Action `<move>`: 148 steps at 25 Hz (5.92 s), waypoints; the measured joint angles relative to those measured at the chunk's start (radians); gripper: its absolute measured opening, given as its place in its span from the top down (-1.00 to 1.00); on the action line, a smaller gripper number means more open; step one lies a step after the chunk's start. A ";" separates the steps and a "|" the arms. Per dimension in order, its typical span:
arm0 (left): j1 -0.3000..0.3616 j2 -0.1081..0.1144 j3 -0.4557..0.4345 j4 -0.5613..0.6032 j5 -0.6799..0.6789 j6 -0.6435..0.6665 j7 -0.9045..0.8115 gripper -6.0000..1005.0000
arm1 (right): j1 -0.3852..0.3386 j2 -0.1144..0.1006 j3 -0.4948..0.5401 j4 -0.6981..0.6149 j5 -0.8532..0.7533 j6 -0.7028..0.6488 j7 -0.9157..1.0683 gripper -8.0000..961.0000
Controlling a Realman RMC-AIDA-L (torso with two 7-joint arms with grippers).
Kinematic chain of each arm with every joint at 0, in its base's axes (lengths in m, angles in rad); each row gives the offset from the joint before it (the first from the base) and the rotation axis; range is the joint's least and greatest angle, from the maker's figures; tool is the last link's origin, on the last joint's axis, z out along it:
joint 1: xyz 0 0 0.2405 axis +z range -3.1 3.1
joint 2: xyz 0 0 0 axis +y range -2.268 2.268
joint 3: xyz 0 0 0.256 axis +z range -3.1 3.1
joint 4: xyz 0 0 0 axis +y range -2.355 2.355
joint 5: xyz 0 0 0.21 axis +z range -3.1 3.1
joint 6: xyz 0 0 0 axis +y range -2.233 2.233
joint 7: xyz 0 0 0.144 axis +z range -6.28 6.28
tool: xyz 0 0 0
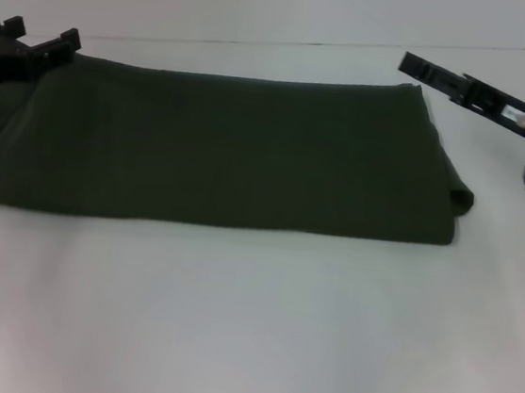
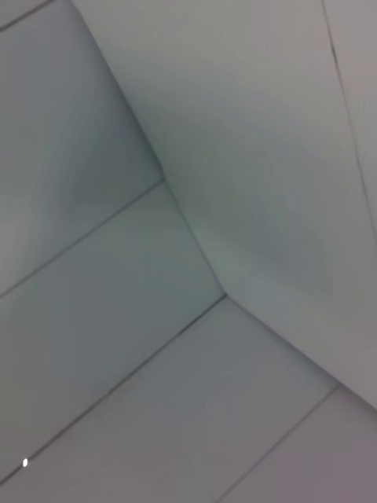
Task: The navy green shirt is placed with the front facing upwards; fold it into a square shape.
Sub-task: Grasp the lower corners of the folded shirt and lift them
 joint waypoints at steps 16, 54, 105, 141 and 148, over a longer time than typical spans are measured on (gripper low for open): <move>0.085 -0.003 -0.006 0.057 0.002 0.335 -0.161 -0.79 | -0.162 -0.152 -0.003 -0.155 -0.159 -0.346 0.441 -0.93; 0.114 0.002 -0.007 0.055 0.006 0.340 -0.182 -0.79 | -0.103 -0.121 -0.072 -0.052 -0.371 -0.174 0.611 -0.67; 0.114 0.003 -0.033 0.059 0.007 0.322 -0.178 -0.79 | -0.084 -0.094 -0.110 -0.020 -0.392 -0.076 0.616 0.95; 0.110 0.068 -0.108 0.126 0.427 0.348 -0.341 -0.77 | -0.140 -0.125 -0.027 -0.042 -0.377 -0.115 0.595 0.98; 0.109 0.075 -0.125 0.129 0.504 0.356 -0.357 -0.76 | -0.140 -0.129 -0.018 -0.042 -0.377 -0.116 0.593 0.98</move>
